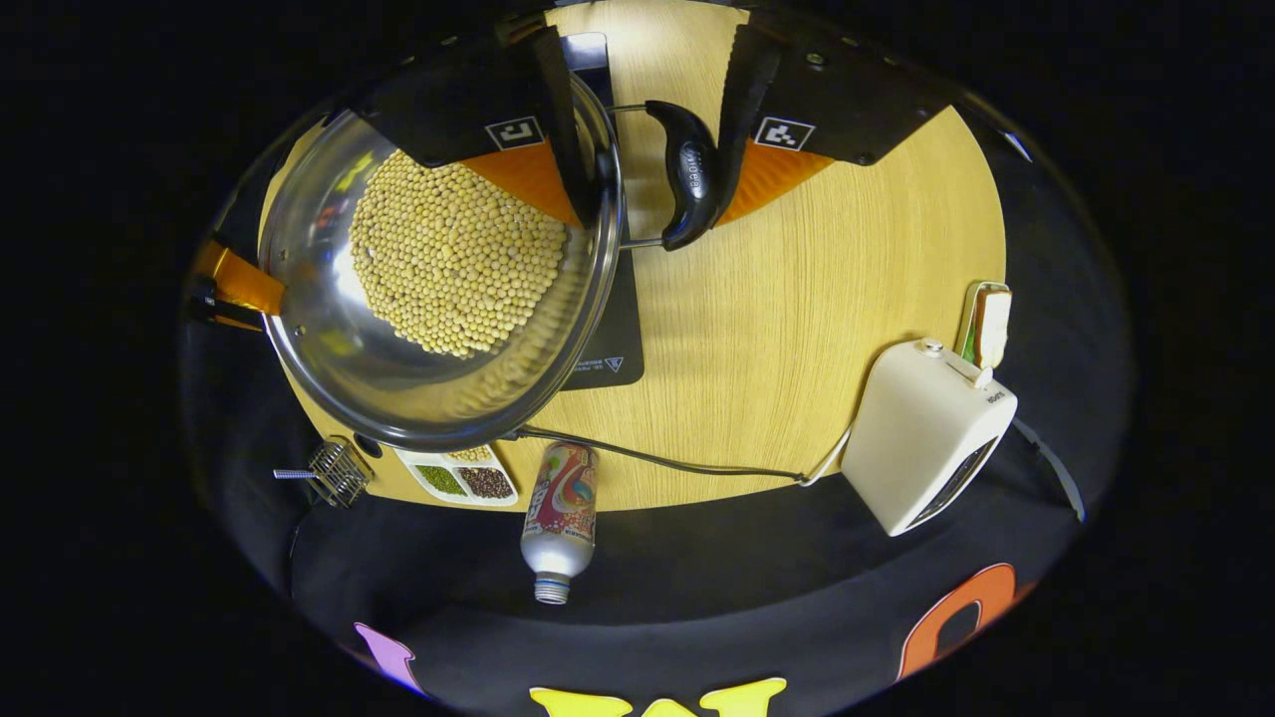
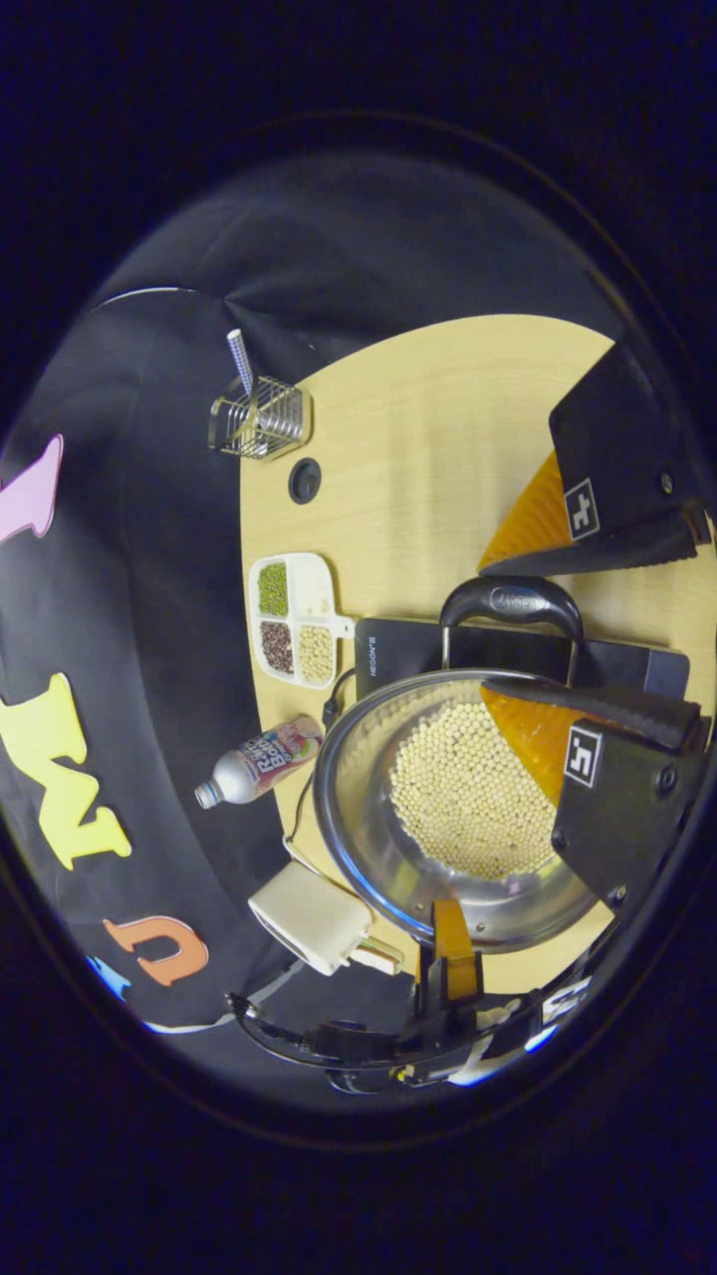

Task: First push the handle of the pot to place it horizontally, then grasp the pot with both hands and set it on the induction cooktop.

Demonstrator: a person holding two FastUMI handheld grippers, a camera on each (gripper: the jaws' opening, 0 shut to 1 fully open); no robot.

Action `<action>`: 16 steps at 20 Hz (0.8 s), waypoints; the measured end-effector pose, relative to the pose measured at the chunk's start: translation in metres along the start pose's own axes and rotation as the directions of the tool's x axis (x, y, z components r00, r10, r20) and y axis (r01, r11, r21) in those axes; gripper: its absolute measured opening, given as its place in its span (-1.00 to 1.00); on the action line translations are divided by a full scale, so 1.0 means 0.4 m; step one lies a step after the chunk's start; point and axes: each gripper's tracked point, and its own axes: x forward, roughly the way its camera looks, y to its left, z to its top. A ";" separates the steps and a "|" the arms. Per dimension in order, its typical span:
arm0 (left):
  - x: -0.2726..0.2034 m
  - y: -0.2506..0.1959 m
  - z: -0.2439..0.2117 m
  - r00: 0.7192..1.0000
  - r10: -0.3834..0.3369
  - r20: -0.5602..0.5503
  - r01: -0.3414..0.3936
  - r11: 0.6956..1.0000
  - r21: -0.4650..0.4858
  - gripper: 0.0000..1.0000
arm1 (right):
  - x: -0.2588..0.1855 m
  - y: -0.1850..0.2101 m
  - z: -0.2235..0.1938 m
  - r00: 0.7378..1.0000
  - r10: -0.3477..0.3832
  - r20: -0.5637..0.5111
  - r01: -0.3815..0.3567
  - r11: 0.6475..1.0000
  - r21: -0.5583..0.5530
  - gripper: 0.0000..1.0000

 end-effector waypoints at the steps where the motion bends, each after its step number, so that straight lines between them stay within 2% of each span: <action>1: -0.001 -0.001 0.000 1.000 -0.002 -0.004 0.002 1.000 -0.001 0.23 | -0.001 0.000 0.000 1.000 -0.001 0.000 0.001 1.000 -0.004 0.04; 12: 0.011 -0.003 0.011 1.000 0.009 0.018 -0.009 1.000 0.001 0.23 | -0.001 -0.001 -0.001 1.000 -0.006 0.021 0.006 1.000 -0.012 0.04; 13: 0.011 -0.004 0.014 1.000 0.010 0.021 -0.010 1.000 -0.002 0.04 | 0.000 0.000 0.001 1.000 -0.005 0.023 0.005 1.000 -0.013 0.04; 14: 0.009 -0.007 0.014 1.000 0.013 0.027 -0.013 1.000 -0.004 0.23 | 0.000 0.000 -0.001 1.000 -0.003 0.026 0.003 1.000 -0.009 0.04; 16: -0.003 -0.003 0.008 0.999 0.016 0.049 -0.016 1.000 0.001 0.24 | 0.000 0.001 0.003 0.999 0.003 0.047 -0.003 1.000 0.013 0.04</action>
